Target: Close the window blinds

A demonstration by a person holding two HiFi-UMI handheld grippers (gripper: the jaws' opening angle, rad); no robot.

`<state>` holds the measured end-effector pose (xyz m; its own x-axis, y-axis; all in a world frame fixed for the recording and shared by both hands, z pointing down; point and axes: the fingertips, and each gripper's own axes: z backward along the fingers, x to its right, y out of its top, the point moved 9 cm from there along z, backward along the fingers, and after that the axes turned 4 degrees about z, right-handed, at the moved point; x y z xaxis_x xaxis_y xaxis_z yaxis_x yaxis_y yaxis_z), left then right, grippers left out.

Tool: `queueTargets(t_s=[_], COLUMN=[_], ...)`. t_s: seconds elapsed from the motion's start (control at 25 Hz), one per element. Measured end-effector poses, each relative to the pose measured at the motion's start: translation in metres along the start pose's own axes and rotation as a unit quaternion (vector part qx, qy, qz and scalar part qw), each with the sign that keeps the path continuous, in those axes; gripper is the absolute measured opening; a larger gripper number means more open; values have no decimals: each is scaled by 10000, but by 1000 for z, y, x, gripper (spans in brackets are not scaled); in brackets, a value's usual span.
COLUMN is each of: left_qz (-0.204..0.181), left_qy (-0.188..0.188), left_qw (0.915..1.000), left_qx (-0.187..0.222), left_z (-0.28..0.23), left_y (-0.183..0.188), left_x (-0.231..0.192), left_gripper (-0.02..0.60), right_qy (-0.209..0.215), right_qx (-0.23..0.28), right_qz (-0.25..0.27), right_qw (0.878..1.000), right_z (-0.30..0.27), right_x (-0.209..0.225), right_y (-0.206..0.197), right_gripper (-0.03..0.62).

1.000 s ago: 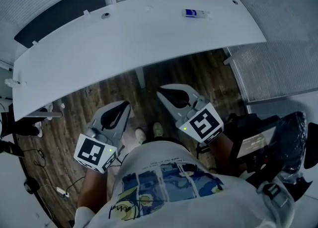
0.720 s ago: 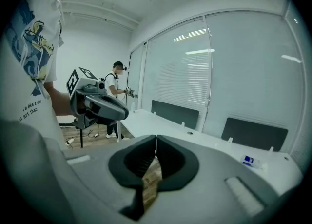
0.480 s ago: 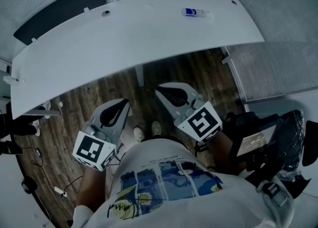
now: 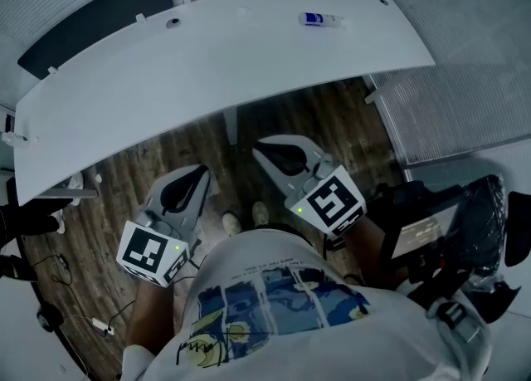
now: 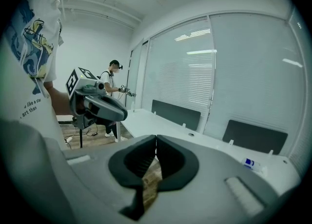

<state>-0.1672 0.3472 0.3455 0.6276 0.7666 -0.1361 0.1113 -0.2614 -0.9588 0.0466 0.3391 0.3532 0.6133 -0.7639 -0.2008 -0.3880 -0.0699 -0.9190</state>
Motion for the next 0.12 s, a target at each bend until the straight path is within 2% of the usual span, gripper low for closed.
queueTargets(t_s=[0.12], left_qz=[4], left_qy=[3], left_qw=[10000], left_qx=[17], left_z=[10], left_y=[-4], left_x=[-5], left_gripper=[5], right_qy=[9], right_qx=[-39], right_qz=[34], right_qw=[10000], right_z=[-5], right_x=[-10], right_y=[2], right_gripper=[5])
